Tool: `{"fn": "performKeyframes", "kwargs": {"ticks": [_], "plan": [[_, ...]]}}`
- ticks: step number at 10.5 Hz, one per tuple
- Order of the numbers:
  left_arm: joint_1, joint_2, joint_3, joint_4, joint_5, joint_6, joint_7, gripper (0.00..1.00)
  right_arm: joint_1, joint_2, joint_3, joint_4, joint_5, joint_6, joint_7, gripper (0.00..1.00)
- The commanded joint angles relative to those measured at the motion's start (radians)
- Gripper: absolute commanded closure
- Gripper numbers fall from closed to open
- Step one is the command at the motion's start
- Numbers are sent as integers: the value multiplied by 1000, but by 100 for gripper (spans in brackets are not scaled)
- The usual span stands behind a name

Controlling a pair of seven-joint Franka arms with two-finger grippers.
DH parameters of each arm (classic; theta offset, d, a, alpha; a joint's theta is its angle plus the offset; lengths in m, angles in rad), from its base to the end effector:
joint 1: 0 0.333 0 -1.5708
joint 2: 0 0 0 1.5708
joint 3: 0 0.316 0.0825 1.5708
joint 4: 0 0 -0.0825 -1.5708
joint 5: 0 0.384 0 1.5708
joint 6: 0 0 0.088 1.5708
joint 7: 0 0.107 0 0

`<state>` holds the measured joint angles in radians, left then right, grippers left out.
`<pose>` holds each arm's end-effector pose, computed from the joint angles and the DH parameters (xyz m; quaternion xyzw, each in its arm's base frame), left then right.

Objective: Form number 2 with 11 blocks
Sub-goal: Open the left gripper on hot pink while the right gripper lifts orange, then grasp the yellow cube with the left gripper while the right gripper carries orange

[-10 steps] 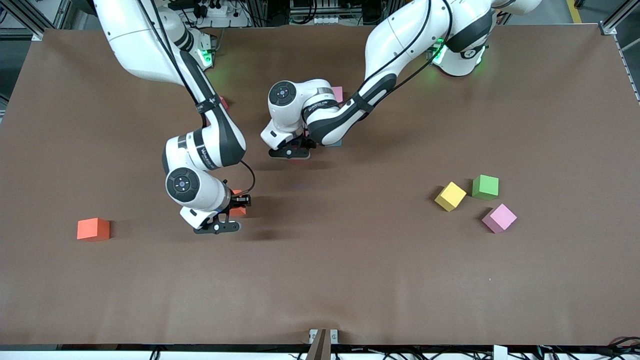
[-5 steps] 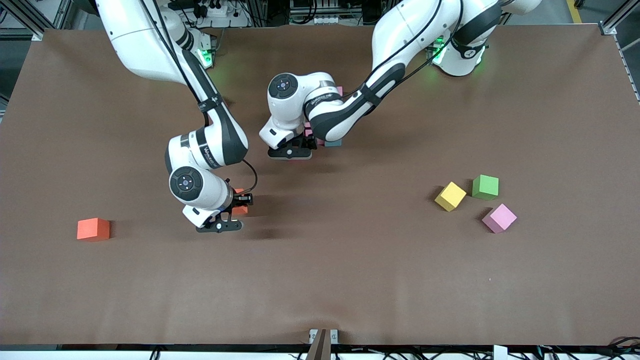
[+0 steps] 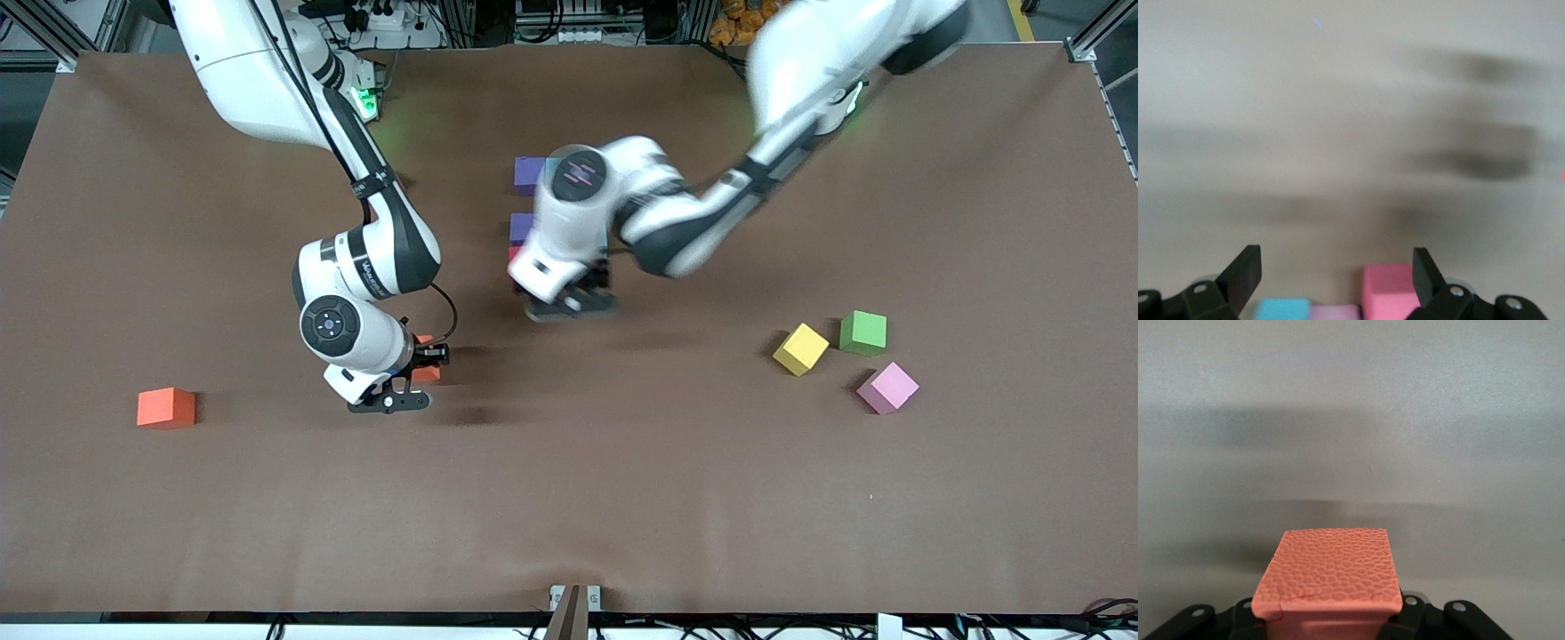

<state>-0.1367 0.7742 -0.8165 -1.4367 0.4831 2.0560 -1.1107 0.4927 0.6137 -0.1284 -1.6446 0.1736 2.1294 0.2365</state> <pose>0.5311 -0.4862 0.3399 0.9960 0.0604 -0.0166 0.0640 0.6224 0.2556 0.2493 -0.9974 -0.0226 0.0678 0.0136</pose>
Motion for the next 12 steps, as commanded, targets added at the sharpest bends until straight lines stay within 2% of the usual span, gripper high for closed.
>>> {"fn": "performKeyframes", "kwargs": {"ticks": [1,4,7,9,11,12], "plan": [[197,-23,-84,-50,-21,-107,201,0,35,-22,0,-17,-3,9,59,100],[311,-23,-82,-74,1,-215,421,0,137,43,0,64,-5,12,229,100],[495,-55,-105,-175,38,-214,731,0,214,93,0,94,-14,12,253,100],[535,-105,-110,-243,156,-206,788,0,254,129,0,121,-19,7,253,100],[589,-102,-115,-267,167,-169,863,0,305,162,-2,123,-28,12,251,100],[632,-101,-124,-295,167,-134,950,0,322,164,-1,121,-63,14,251,100]]}}
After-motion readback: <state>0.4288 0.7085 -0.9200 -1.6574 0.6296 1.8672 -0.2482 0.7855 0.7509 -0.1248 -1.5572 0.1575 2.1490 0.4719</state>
